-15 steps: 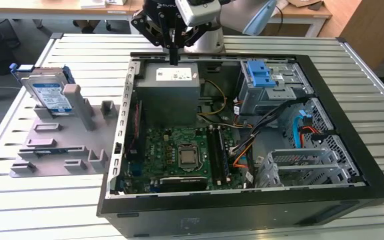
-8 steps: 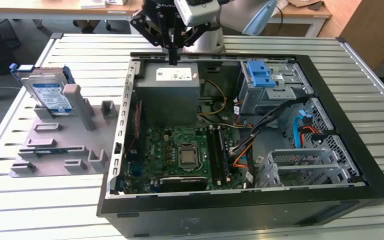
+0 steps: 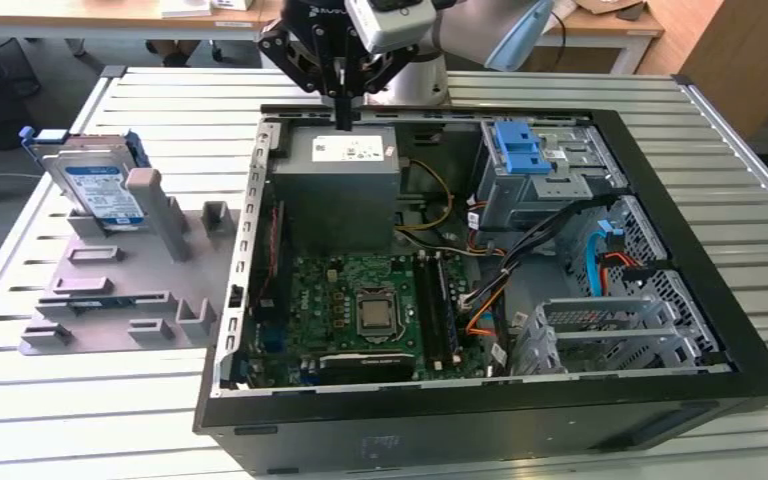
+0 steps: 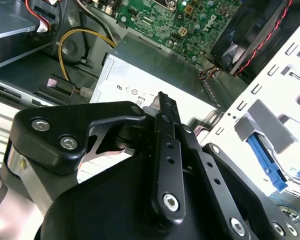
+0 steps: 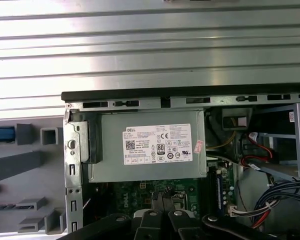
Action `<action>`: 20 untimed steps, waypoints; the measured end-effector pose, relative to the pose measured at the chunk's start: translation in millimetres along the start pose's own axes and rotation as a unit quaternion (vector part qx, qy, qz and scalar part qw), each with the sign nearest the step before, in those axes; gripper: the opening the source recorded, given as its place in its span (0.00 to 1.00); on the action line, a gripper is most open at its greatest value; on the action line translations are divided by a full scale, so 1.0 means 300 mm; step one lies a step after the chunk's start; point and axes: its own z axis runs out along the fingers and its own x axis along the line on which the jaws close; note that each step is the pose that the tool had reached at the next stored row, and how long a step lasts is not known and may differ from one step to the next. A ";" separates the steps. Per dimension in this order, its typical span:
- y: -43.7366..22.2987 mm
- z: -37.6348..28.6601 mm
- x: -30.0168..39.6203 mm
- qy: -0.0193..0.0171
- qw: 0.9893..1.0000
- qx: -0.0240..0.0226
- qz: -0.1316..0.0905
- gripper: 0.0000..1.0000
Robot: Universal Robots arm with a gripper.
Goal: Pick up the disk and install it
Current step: 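Reach for the disk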
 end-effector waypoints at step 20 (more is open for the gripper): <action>-0.001 0.001 0.017 0.000 1.000 0.000 0.000 0.11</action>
